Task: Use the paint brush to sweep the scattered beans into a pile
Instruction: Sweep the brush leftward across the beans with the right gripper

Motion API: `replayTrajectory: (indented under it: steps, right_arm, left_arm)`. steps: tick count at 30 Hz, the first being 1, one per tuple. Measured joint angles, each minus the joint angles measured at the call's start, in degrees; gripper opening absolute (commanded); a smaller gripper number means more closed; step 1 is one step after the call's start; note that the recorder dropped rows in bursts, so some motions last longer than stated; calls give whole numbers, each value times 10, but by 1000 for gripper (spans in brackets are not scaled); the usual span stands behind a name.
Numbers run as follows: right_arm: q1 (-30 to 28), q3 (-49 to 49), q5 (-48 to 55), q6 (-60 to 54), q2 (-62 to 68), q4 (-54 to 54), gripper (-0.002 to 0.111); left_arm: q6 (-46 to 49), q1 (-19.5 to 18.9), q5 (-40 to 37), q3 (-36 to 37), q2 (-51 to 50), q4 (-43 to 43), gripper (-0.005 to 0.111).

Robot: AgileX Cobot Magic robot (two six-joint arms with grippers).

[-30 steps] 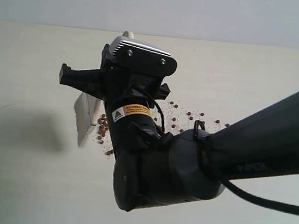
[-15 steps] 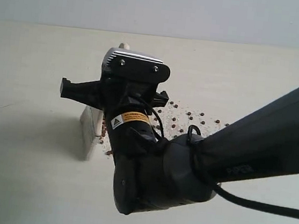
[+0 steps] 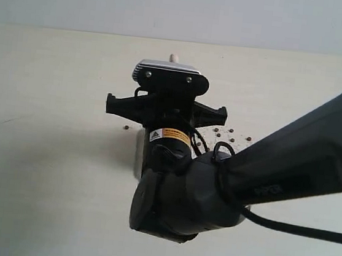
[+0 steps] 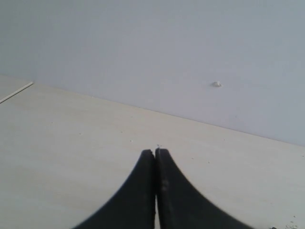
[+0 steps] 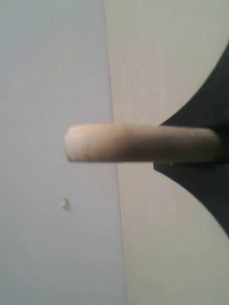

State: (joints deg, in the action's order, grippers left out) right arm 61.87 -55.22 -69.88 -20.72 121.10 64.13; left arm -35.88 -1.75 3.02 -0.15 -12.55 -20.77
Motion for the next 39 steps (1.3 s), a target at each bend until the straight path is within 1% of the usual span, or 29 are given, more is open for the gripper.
replayTrajectory:
  steps: [4, 7, 19, 26, 29, 31, 34, 35, 39]
  right_arm:
    - [0, 0, -16, -57, 0, 38, 0]
    - [0, 0, -19, -69, 0, 46, 0]
    - [-1, 0, -23, -11, -4, 54, 0]
    - [0, 0, 2, -2, -60, 33, 0]
    - [0, 1, 2, -2, -78, 7, 0]
    - [0, 1, 3, 29, -76, -61, 0]
    - [-1, -1, 2, 96, -59, -131, 0]
    - [-5, -12, 2, 125, -39, -142, 0]
    - [-36, -63, 11, 193, 37, -131, 0]
  left_arm:
    - [0, 0, 0, 0, 0, 0, 0]
    - [0, 0, 0, 0, 0, 0, 0]
    - [0, 0, 0, 0, 0, 0, 0]
    - [0, 0, 0, 0, 0, 0, 0]
    - [0, 0, 0, 0, 0, 0, 0]
    - [0, 0, 0, 0, 0, 0, 0]
    - [0, 0, 0, 0, 0, 0, 0]
    - [0, 0, 0, 0, 0, 0, 0]
    - [0, 0, 0, 0, 0, 0, 0]
